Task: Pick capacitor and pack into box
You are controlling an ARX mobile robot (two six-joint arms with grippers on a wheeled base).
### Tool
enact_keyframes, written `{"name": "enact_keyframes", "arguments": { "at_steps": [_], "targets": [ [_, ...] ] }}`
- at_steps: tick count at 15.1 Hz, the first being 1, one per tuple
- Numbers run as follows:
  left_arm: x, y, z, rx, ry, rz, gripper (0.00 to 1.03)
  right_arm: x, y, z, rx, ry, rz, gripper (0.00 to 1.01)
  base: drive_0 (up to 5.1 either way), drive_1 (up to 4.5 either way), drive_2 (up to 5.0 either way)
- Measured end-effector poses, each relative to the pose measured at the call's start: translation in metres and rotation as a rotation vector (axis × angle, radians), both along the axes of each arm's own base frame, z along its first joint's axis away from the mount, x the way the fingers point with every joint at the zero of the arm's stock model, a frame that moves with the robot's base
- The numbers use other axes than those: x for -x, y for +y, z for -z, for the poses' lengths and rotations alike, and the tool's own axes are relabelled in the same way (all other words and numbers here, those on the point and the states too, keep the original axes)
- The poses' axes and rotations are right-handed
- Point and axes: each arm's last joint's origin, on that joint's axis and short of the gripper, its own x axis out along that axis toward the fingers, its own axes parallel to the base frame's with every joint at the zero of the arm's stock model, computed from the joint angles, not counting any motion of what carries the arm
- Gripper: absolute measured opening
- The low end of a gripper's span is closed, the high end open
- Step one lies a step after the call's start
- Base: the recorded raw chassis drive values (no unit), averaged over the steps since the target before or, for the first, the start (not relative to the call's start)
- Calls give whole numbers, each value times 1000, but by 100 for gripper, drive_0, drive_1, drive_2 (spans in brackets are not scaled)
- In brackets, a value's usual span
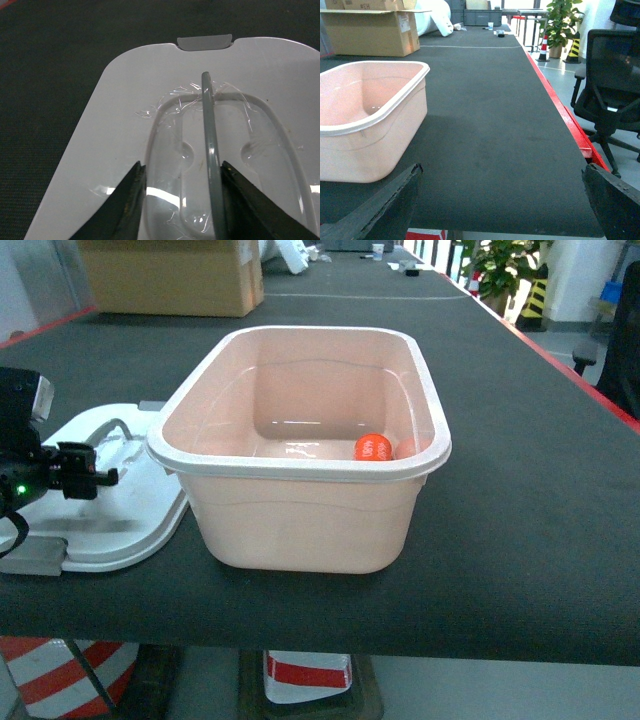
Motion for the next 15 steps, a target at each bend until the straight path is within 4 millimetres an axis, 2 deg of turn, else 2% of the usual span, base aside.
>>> {"name": "enact_keyframes", "arguments": {
  "at_steps": [3, 4, 7, 8, 12, 14, 15],
  "targets": [
    [0, 1, 0, 1, -10, 4, 6, 0, 0, 0, 0, 0, 0, 98, 0, 0, 0],
    [0, 1, 0, -1, -13, 2, 2, 0, 0, 0, 0, 0, 0, 98, 0, 0, 0],
    [2, 4, -2, 2, -16, -25, 2, 0, 0, 0, 0, 0, 0, 98, 0, 0, 0],
    [6, 6, -10, 2, -15, -43, 2, 0, 0, 0, 0, 0, 0, 98, 0, 0, 0],
    [19, 16, -100, -1, -151, -129, 2, 0, 0, 0, 0, 0, 0, 98, 0, 0, 0],
    [36, 9, -141, 9, -193, -168, 2, 0, 0, 0, 0, 0, 0, 98, 0, 0, 0],
    [45, -2, -156, 21, -209, -166, 2, 0, 0, 0, 0, 0, 0, 98, 0, 0, 0]
  ]
}}
